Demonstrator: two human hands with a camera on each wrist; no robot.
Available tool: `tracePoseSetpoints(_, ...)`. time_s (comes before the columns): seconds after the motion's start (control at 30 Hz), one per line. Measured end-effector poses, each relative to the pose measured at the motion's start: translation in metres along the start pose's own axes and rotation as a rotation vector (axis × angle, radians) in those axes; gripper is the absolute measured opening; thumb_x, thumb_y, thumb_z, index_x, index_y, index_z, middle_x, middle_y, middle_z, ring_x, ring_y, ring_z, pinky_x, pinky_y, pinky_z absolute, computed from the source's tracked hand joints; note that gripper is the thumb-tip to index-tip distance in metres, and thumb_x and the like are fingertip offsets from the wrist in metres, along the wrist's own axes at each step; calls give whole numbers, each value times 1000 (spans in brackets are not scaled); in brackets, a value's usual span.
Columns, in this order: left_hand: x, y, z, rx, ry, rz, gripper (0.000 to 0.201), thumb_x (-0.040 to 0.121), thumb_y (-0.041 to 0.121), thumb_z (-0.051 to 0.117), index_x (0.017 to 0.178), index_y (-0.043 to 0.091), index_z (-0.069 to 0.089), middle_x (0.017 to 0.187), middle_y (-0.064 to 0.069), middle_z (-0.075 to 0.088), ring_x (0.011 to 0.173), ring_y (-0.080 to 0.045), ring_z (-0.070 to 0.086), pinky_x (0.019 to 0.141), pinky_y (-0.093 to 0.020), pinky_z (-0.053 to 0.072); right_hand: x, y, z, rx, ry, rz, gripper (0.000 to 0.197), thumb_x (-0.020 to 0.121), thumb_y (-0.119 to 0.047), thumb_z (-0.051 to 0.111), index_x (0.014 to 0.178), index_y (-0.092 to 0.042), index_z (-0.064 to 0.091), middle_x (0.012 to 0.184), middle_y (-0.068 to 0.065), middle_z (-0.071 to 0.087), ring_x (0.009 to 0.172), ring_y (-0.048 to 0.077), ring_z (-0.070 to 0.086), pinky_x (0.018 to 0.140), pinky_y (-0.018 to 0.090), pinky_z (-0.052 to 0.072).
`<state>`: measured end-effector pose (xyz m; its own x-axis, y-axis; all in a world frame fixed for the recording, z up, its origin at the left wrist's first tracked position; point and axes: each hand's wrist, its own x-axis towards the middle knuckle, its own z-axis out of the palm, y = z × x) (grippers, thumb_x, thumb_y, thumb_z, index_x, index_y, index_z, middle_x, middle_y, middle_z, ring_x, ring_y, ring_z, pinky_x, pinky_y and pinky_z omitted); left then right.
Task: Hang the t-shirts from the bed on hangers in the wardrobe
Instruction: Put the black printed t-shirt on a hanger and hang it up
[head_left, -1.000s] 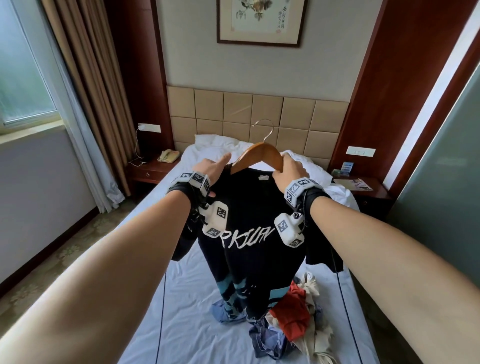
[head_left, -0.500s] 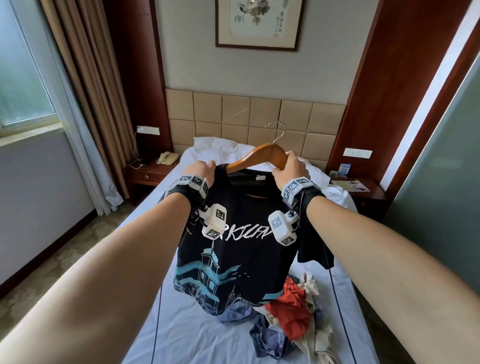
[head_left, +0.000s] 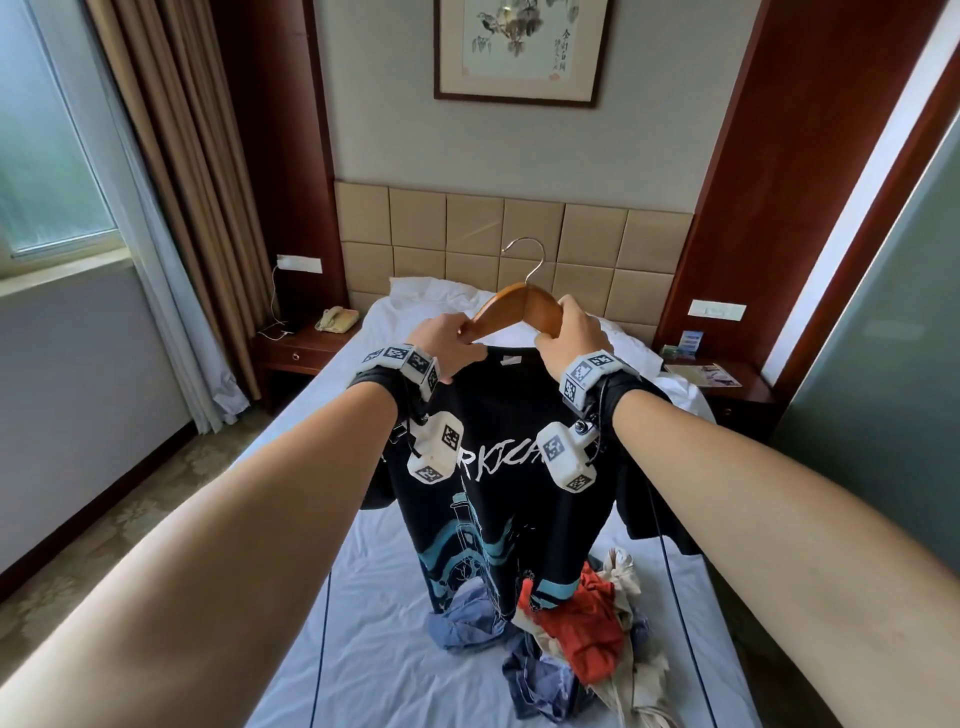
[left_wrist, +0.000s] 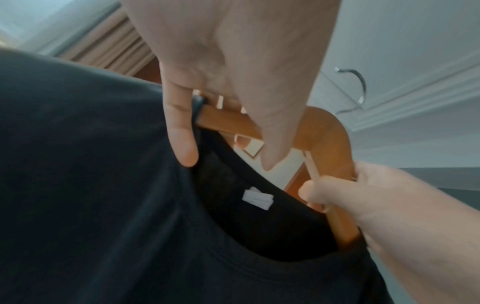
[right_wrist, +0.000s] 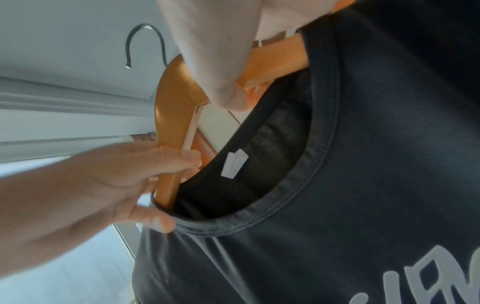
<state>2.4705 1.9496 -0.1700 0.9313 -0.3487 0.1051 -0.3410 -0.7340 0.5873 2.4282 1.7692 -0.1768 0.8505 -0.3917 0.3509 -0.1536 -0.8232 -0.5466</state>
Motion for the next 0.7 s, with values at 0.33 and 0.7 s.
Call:
tracePoseSetpoints(0.33,10,32,-4,-57,147,5,16,81,13,59,97,14,54,80,-4,62,53,-20,62,45,-23,55,1,9,-9,-31,-161,-129,12,82,-29,56,90,-34,49,76,-5,56,73,26,60,64,32,45)
tracePoseSetpoints(0.7,9,37,-3,-323,225,24,41,66,54,75,77,17,61,87,-5,69,79,-21,71,57,-43,61,6,29,2,-48,-272,-226,25,87,-40,68,94,-17,61,88,4,66,83,23,62,75,35,46)
